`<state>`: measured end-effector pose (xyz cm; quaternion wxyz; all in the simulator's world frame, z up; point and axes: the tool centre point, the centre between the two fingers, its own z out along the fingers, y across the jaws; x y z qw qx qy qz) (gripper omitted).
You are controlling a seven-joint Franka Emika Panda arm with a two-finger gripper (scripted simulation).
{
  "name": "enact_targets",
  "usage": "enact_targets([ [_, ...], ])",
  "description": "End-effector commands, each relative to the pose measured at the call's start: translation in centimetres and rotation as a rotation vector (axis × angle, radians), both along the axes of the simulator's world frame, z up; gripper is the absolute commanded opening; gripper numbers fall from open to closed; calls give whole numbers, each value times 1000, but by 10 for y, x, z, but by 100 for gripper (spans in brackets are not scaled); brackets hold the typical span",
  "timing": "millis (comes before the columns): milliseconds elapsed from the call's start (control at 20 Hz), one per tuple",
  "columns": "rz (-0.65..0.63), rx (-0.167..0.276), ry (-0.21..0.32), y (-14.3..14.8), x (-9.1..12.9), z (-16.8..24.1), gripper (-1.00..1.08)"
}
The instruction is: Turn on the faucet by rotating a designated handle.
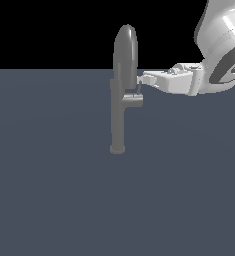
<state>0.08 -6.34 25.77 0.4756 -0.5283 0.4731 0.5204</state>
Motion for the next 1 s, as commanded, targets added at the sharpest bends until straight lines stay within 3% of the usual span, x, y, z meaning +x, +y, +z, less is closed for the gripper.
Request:
enact_targets([
  [0,8,5,7,-1,-12,0,-100],
  [150,3,1,-3,-1,-8,2,-100],
  [650,8,5,7,-5,-44,-16,-100],
  [750,7,1,-11,-4,-37,-8,-100],
  [950,8,4,-1,-5,-50,-28,-100],
])
